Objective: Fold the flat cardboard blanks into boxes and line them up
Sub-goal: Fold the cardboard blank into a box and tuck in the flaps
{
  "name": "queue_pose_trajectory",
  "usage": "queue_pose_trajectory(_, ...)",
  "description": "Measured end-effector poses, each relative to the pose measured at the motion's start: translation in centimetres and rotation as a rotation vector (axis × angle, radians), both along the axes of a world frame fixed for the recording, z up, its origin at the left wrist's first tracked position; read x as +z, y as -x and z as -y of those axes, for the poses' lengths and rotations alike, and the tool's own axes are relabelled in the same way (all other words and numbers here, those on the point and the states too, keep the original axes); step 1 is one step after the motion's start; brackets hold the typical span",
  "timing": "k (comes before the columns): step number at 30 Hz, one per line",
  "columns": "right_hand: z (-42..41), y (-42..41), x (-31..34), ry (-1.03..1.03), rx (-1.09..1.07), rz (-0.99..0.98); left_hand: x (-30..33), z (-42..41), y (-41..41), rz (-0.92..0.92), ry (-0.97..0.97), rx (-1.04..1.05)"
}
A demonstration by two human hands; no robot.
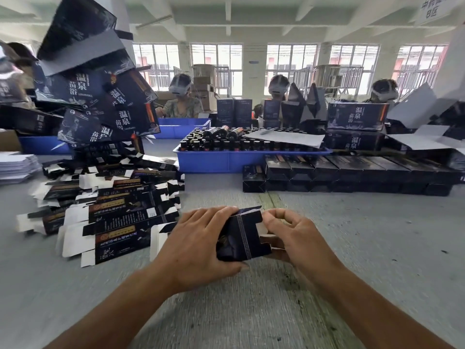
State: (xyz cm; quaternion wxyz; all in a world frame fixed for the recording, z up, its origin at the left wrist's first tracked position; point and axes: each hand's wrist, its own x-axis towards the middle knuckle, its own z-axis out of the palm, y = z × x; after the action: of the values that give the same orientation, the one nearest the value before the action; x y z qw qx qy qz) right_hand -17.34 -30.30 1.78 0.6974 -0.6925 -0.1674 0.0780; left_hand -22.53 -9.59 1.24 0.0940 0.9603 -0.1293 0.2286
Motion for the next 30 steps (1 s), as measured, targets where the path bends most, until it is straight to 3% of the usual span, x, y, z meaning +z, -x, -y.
queue_pose_trajectory(6,0.0,0.6,-0.2,0.198,-0.108,0.301,0.5,0.1,0.5,0.091,0.033,-0.07)
queue_pose_trajectory(13,-0.2,0.8,0.0,0.201,-0.003,0.345,0.7,0.2,0.6,0.133,0.05,-0.083)
queue_pose_trajectory(21,-0.1,1.0,0.2,0.213,-0.035,0.426,0.8,0.2,0.8,0.235,-0.103,-0.128)
queue_pose_trajectory(30,-0.3,1.4,-0.2,0.239,-0.142,0.515,1.1,0.2,1.1,0.208,-0.095,-0.104)
